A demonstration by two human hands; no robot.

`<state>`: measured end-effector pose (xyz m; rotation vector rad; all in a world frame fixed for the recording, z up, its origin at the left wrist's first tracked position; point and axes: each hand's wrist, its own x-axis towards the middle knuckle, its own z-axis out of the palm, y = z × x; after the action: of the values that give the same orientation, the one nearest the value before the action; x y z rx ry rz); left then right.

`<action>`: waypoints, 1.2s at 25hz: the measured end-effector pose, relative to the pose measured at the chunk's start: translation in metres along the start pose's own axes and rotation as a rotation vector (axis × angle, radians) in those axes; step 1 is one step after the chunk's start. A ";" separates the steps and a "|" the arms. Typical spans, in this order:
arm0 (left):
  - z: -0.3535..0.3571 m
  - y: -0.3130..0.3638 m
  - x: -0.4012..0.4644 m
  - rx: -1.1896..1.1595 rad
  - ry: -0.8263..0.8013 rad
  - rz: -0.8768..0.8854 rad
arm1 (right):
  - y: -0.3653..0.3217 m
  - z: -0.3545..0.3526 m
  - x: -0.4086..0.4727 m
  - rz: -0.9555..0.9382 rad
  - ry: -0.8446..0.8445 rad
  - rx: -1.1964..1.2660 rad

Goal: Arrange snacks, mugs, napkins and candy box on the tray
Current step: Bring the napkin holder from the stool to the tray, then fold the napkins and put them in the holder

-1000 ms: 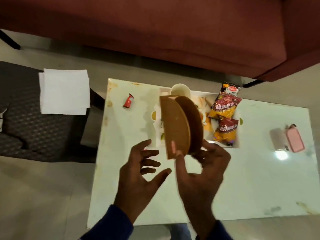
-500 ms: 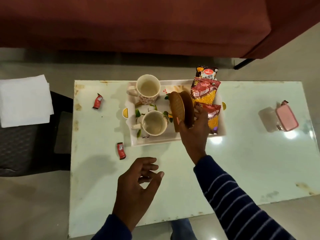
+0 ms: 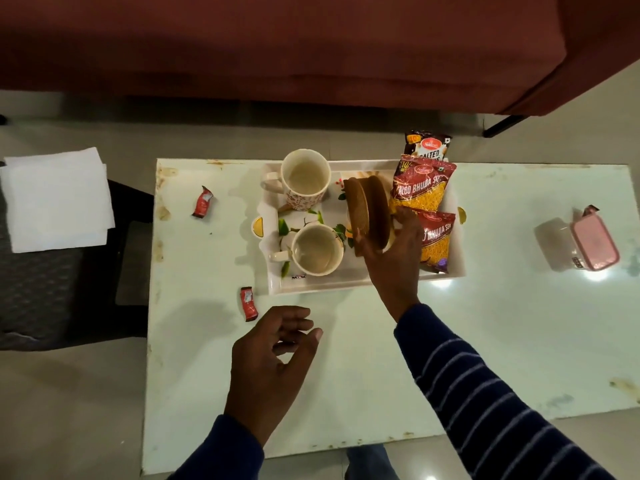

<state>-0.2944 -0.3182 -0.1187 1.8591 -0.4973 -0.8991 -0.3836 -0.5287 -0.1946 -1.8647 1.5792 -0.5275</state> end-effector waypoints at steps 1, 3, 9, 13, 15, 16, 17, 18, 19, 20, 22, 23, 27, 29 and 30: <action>-0.007 -0.001 0.003 -0.005 0.038 -0.002 | -0.007 -0.005 -0.004 -0.022 0.040 -0.023; -0.030 -0.005 0.011 0.005 0.152 -0.016 | -0.030 -0.012 -0.018 -0.145 0.141 0.002; -0.152 -0.031 0.056 0.093 0.527 -0.118 | -0.129 0.024 -0.088 -0.424 -0.002 0.258; -0.243 -0.057 0.099 0.043 0.651 -0.261 | -0.187 0.097 -0.111 -0.280 -0.471 0.340; -0.273 -0.063 0.127 0.033 0.672 -0.322 | -0.210 0.140 -0.105 -0.115 -0.648 0.305; -0.286 -0.066 0.141 0.047 0.668 -0.345 | -0.221 0.162 -0.100 -0.052 -0.708 0.289; -0.297 -0.069 0.154 0.069 0.649 -0.367 | -0.233 0.182 -0.094 0.000 -0.757 0.289; -0.306 -0.072 0.166 0.090 0.618 -0.390 | -0.245 0.201 -0.088 0.046 -0.796 0.297; -0.312 -0.074 0.177 0.110 0.580 -0.407 | -0.256 0.219 -0.083 0.091 -0.821 0.307; -0.316 -0.078 0.185 0.128 0.540 -0.416 | -0.265 0.234 -0.077 0.137 -0.838 0.321; -0.317 -0.081 0.196 0.214 0.489 -0.411 | -0.278 0.257 -0.069 0.209 -0.870 0.371; -0.317 -0.083 0.200 0.261 0.487 -0.403 | -0.282 0.266 -0.067 0.232 -0.879 0.392; -0.317 -0.089 0.209 0.199 0.501 -0.367 | -0.283 0.289 -0.067 0.277 -0.808 0.376; -0.315 -0.088 0.211 0.115 0.460 -0.387 | -0.279 0.293 -0.068 0.324 -0.777 0.378; -0.314 -0.088 0.211 0.071 0.441 -0.400 | -0.277 0.293 -0.069 0.359 -0.773 0.401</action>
<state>0.0773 -0.2351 -0.1954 2.1857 0.1208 -0.6944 -0.0033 -0.3782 -0.2091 -1.2163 1.1257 0.0534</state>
